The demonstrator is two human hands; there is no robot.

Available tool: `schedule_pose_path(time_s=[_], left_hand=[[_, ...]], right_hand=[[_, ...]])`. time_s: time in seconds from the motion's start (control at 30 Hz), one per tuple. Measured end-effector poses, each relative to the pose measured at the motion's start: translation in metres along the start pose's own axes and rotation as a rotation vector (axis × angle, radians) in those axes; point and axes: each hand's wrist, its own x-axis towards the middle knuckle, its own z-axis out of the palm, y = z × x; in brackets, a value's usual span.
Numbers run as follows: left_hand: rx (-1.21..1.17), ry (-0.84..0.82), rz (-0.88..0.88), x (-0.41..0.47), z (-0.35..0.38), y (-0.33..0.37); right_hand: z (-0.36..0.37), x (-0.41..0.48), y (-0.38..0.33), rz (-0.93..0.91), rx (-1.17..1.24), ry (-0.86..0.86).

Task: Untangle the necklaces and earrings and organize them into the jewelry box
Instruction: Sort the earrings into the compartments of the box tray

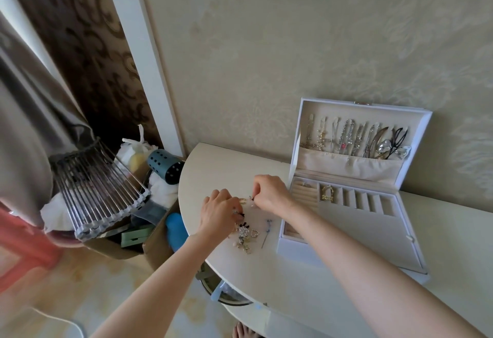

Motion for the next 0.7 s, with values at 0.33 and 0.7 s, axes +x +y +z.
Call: schedule_pose_path(time_s=[0.33, 0.7], left_hand=[[-0.428, 0.043, -0.07, 0.013, -0.014, 0.015], [-0.157, 0.034, -0.165, 0.005, -0.01, -0.001]], right_hand=[[-0.041, -0.014, 0.018, 0.038, 0.396, 0.016], [-0.021, -0.024, 0.015, -0.222, -0.135, 0.012]])
